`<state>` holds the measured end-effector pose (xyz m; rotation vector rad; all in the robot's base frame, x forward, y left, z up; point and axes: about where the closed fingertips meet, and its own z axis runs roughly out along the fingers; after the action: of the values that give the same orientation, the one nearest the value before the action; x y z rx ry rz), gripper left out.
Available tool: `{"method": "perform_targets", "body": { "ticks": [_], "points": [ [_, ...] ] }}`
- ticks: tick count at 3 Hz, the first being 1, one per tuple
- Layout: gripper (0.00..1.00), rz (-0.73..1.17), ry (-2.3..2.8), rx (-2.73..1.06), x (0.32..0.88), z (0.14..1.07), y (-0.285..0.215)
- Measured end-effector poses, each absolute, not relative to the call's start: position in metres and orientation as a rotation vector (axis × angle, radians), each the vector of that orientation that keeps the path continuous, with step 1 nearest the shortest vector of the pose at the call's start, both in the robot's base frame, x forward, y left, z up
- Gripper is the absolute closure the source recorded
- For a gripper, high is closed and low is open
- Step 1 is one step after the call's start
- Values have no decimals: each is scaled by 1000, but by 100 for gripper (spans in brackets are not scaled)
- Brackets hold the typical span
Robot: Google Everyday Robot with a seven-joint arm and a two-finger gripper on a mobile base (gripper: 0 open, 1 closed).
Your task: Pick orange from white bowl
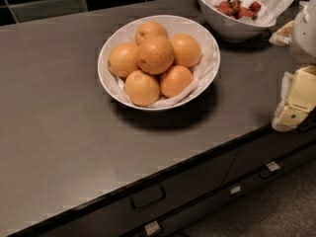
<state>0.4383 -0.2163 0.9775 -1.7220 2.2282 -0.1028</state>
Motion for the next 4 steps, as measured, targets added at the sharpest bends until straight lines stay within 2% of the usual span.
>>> {"method": "perform_targets", "body": {
  "ticks": [1,4],
  "points": [
    [0,-103,2228,-1722,438,977,-216],
    [0,-82,2060,-1858,529,985,-165]
  ]
}}
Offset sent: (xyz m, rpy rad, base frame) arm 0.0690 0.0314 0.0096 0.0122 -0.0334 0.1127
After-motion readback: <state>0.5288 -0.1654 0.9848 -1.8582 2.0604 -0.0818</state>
